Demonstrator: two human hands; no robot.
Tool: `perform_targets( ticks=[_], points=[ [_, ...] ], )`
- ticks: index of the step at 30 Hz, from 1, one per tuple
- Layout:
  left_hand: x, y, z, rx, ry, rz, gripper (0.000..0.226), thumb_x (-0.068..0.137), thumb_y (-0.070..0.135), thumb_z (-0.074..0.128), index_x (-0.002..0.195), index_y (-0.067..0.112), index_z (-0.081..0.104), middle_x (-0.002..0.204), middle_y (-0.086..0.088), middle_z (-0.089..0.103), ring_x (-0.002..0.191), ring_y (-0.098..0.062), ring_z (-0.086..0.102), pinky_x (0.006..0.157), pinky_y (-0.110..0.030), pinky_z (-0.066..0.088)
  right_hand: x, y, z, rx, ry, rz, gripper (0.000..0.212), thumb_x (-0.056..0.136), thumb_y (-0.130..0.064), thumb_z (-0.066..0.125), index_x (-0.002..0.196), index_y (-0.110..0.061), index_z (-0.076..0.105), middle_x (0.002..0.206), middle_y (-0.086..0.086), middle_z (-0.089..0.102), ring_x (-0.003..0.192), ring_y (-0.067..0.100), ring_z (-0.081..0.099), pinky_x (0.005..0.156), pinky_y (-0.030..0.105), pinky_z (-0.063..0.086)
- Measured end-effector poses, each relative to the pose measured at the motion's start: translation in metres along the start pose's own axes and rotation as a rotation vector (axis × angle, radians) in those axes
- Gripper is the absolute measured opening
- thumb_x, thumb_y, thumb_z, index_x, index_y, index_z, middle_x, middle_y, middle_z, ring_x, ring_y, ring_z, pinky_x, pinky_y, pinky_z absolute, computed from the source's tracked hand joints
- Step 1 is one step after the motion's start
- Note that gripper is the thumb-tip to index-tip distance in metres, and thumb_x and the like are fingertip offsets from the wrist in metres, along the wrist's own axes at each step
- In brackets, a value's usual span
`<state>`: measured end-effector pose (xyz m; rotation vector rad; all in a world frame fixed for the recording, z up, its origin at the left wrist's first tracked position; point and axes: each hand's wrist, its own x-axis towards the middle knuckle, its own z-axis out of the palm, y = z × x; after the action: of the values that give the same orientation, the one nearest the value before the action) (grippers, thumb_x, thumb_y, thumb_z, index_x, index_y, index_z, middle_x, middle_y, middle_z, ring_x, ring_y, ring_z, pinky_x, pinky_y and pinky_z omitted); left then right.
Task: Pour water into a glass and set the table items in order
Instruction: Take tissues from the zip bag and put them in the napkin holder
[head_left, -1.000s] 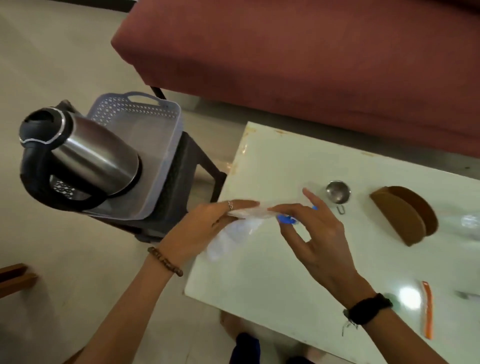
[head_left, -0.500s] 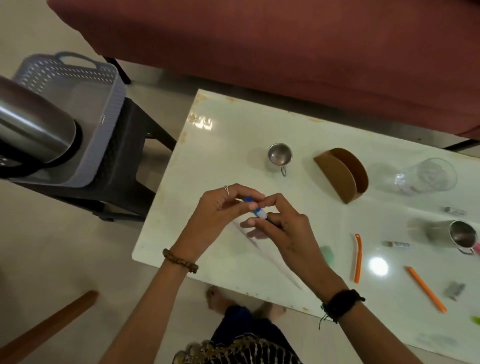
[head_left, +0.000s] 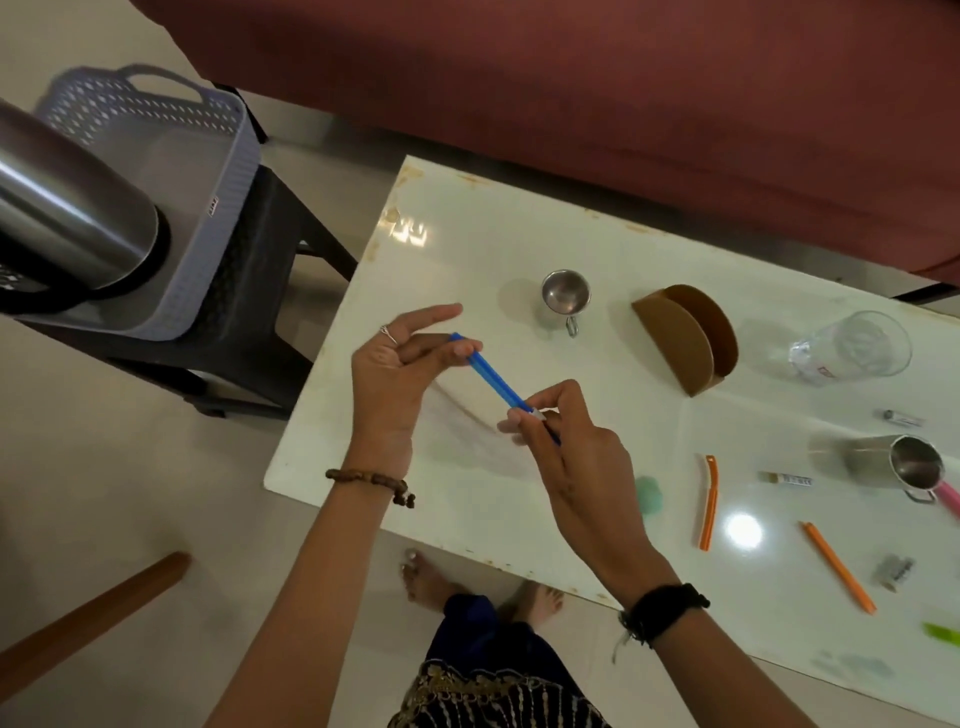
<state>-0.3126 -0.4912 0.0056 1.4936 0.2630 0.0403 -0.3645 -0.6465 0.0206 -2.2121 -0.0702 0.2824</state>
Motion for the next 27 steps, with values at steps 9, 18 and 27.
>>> perform_targets(
  ticks=[9,18,27],
  points=[
    [0.017,0.004,-0.042,0.001,0.067,-0.045,0.031,0.080,0.001,0.062,0.099,0.026,0.062,0.070,0.015,0.074,0.074,-0.002,0.070,0.067,-0.012,0.054,-0.013,0.024,-0.018,-0.177,-0.184,-0.021,0.031,0.083,-0.060,0.022,0.093,-0.033,0.033,0.079,-0.003,0.065,0.057,0.015,0.057,0.059,0.033,0.049],
    [0.008,0.033,-0.032,0.248,-0.033,-0.065,0.032,0.076,0.013,0.068,0.103,0.027,0.061,0.075,0.015,0.073,0.076,0.002,0.068,0.061,-0.006,0.048,0.024,0.024,0.009,0.311,-0.586,0.063,0.021,0.098,-0.020,0.040,0.116,-0.027,0.047,0.102,0.001,0.071,0.079,0.016,0.069,0.075,0.029,0.057],
    [-0.048,-0.064,0.041,0.632,-0.119,-0.107,0.037,0.087,0.000,0.055,0.121,0.013,0.054,0.143,-0.007,0.039,0.135,-0.016,0.033,0.090,0.010,0.018,0.023,0.117,0.016,0.707,-0.325,0.488,0.020,0.098,-0.011,0.040,0.117,-0.009,0.043,0.108,0.022,0.064,0.082,0.027,0.067,0.075,0.036,0.058]
  ],
)
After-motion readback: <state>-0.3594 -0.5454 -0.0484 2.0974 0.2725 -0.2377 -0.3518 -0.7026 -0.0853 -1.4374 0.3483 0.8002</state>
